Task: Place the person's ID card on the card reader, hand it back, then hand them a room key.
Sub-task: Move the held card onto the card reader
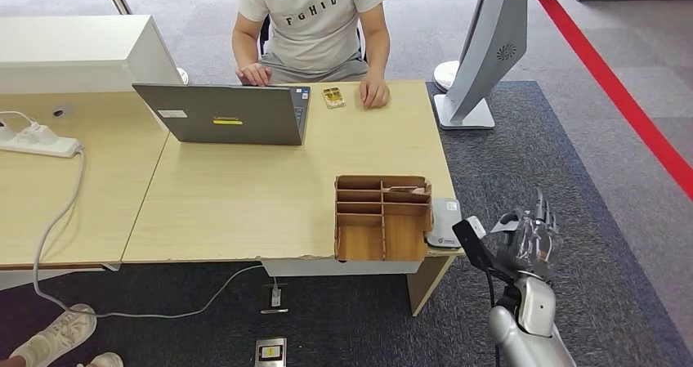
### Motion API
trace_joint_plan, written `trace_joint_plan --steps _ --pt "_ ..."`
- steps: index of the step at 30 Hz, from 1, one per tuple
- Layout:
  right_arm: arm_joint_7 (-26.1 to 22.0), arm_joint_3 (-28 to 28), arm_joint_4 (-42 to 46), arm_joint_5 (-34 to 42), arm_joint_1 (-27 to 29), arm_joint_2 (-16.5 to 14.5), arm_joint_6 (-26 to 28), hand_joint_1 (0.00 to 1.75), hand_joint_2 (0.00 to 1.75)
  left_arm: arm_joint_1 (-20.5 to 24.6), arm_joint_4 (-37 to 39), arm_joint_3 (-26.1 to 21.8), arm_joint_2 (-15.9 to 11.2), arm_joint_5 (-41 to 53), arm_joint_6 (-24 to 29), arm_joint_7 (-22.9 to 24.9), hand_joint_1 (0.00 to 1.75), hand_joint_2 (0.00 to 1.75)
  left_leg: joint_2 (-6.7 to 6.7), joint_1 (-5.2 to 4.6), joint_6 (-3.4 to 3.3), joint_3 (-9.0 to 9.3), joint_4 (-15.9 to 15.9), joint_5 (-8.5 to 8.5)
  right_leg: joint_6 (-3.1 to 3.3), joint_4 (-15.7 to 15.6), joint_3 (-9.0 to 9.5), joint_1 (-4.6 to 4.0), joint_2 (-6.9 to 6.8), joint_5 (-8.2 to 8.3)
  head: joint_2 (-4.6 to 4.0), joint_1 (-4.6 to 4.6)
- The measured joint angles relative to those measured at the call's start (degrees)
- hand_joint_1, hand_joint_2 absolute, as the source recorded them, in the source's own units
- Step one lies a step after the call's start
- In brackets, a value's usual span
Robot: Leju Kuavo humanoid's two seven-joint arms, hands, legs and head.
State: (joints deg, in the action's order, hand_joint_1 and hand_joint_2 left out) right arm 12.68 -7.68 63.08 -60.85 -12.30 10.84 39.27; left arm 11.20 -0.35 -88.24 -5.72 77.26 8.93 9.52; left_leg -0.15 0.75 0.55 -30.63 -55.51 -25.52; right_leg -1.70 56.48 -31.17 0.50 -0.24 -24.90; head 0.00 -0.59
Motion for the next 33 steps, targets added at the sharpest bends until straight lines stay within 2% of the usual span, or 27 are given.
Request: trace_joint_plan --steps 4,8,13,21,33 --pt "-1.7 2.1 1.5 1.4 -0.2 -0.8 0.0 1.75 1.75 0.0 0.0 0.0 -0.3 1.0 -0.6 0.0 0.00 1.75 0.00 0.00 0.00 0.00 0.0 0.00 0.00 0.0 0.01 0.00 0.00 0.00 0.00 0.00" --pt "-0.7 1.3 3.1 2.2 -1.2 -1.6 0.0 1.75 1.75 0.0 0.0 0.0 -0.6 2.4 -1.4 -0.1 0.00 1.75 0.00 0.01 0.01 -0.03 0.0 0.01 0.01 0.1 0.01 -0.01 0.00 0.00 0.00 -0.01" --pt "2.9 -4.5 4.4 1.3 -5.4 -2.7 -0.2 1.75 1.75 0.2 0.0 0.0 -0.9 3.3 -2.1 -0.8 0.00 1.75 0.01 0.01 0.04 -0.01 0.0 0.04 0.02 0.1 0.00 -0.01 0.00 0.00 0.00 -0.01" --pt "3.0 -13.6 4.1 2.0 -11.9 -6.5 -2.4 1.75 1.75 0.2 0.0 0.0 -1.4 4.2 -3.1 -1.7 0.00 1.75 0.01 0.04 0.08 -0.03 0.0 0.07 0.03 0.1 -0.02 -0.05 -0.01 0.00 0.00 -0.01" --pt "5.8 -21.9 3.4 -5.8 -18.0 -11.9 -6.0 1.75 1.75 0.1 0.0 0.0 -2.1 4.4 -4.4 -2.9 0.00 1.75 0.01 0.04 0.08 -0.05 0.0 0.07 0.04 0.1 -0.03 -0.05 -0.01 -0.01 0.00 -0.01"
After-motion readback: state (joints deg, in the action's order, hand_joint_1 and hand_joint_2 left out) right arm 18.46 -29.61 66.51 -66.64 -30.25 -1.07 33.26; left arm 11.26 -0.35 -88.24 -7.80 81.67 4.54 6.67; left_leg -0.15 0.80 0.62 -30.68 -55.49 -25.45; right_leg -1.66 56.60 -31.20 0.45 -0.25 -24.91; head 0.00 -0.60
